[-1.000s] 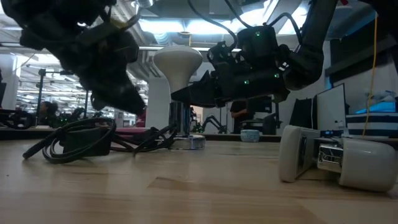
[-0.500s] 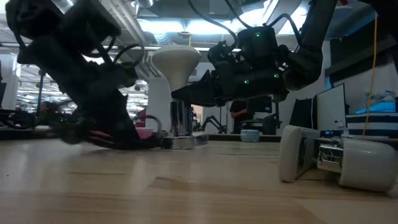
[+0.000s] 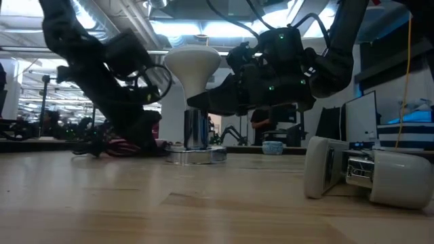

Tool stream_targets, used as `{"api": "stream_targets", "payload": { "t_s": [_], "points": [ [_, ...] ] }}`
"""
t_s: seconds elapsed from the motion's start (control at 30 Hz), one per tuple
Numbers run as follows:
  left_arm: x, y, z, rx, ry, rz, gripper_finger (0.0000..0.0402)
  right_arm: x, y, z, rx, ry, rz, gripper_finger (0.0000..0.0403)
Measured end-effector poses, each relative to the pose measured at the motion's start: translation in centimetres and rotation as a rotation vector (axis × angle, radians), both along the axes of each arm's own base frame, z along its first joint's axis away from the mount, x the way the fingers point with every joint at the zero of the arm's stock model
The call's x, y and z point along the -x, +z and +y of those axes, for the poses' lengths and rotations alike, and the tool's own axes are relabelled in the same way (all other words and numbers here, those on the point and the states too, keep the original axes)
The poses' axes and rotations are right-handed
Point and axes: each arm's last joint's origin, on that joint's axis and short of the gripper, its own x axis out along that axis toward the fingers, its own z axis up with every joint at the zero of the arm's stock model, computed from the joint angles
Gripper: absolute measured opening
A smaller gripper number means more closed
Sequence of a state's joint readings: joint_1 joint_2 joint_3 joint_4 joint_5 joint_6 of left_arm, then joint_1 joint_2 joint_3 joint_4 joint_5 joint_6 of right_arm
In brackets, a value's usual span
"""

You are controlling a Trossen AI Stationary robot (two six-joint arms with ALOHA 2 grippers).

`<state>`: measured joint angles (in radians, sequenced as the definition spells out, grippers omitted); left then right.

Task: Screw lightbulb
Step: Remove the lightbulb from the lamp

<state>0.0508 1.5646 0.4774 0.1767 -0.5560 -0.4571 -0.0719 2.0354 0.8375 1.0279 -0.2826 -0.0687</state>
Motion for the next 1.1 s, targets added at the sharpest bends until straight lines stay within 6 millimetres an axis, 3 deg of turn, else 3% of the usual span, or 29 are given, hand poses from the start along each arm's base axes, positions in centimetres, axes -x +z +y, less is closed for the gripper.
{"api": "stream_targets", "payload": {
  "t_s": [0.23,0.47,0.67,0.77,0.97,1.1],
  "points": [
    [-0.2,0.6,2.8,-0.079,0.038,-0.017,0.0115,0.0,0.1,0.5,0.018,0.015,-0.012,0.0162],
    [-0.5,2.2,3.4,-0.091,-0.004,-0.122,0.0115,0.0,0.1,0.5,0.018,0.015,-0.012,0.0162],
    [-0.1,5.0,2.1,-0.02,-0.173,-0.223,0.0115,0.0,0.0,0.4,0.022,-0.008,-0.011,0.0162],
    [0.8,6.1,1.0,0.004,-0.26,-0.195,0.0115,0.0,0.1,0.4,0.023,-0.011,-0.016,0.0162],
    [3.1,7.0,-1.3,0.158,-0.349,-0.123,0.0115,-0.1,0.1,0.4,0.026,-0.031,-0.022,0.0162],
    [3.1,7.6,-2.8,0.261,-0.406,-0.193,0.0115,-0.1,0.1,0.3,0.03,-0.054,-0.025,0.0162]
  ]
}}
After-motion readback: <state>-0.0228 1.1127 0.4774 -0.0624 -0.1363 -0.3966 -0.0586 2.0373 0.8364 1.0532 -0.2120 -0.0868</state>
